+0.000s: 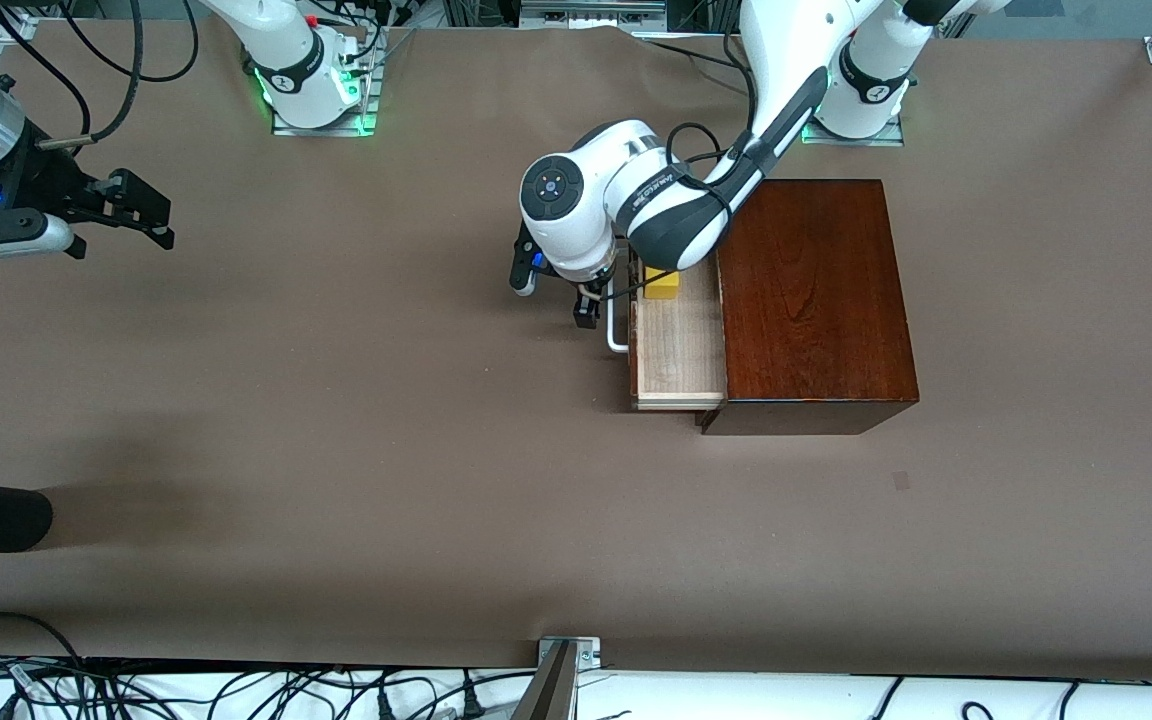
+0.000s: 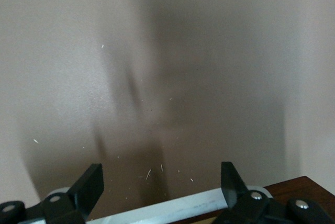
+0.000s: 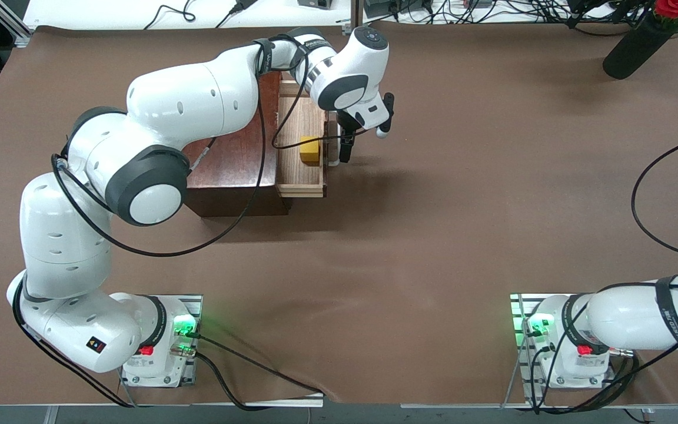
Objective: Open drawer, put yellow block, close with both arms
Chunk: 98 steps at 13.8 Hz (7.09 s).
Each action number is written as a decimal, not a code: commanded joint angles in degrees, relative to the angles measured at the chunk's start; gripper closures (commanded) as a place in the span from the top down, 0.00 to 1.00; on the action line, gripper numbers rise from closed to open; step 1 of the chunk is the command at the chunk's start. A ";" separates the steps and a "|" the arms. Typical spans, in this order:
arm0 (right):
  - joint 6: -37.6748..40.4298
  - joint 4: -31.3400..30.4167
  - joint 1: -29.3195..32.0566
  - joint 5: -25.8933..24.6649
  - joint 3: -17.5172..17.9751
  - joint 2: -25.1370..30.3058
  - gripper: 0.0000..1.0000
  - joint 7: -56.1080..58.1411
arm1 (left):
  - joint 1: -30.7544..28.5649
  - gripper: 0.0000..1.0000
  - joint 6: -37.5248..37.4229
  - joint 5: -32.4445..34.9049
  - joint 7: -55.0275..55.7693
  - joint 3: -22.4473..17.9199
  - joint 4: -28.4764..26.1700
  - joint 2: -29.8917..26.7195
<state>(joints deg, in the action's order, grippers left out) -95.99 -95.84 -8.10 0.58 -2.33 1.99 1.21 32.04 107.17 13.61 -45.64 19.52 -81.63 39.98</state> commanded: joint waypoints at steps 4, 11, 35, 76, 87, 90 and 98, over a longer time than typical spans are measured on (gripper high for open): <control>1.07 1.18 0.10 -0.67 0.22 -0.40 1.00 -0.86 | -1.36 1.00 -7.58 4.05 -1.38 -0.71 -1.16 -1.30; 1.16 1.10 0.10 -0.58 0.13 -0.40 1.00 -0.95 | -1.19 1.00 -12.95 4.06 -0.59 -1.41 -1.16 -1.31; 1.34 1.18 0.10 -0.06 -0.22 -0.49 1.00 -0.95 | 0.22 1.00 -7.34 0.11 6.27 -0.45 -1.34 -0.78; 1.42 1.10 0.19 0.21 -0.75 -0.49 1.00 -0.95 | -2.15 1.00 -22.88 11.17 0.82 -1.33 -1.87 -1.22; 1.34 1.10 0.10 0.21 -0.75 -0.49 1.00 -0.95 | -3.29 1.00 -22.79 1.63 5.03 -1.15 4.19 -6.65; 1.33 1.10 0.19 0.21 -0.75 -0.49 1.00 -0.95 | -7.85 1.00 -22.88 -3.58 10.21 -1.15 7.53 -11.14; 1.33 1.10 0.19 0.21 -0.75 -0.58 1.00 -0.95 | -19.20 1.00 -22.71 -5.16 18.71 -8.34 6.24 -23.52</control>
<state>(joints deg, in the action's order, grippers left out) -95.33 -95.84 -8.10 0.59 -3.12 1.83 0.75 13.67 84.28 11.04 -31.89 14.04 -71.73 20.42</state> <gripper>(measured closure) 0.000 0.000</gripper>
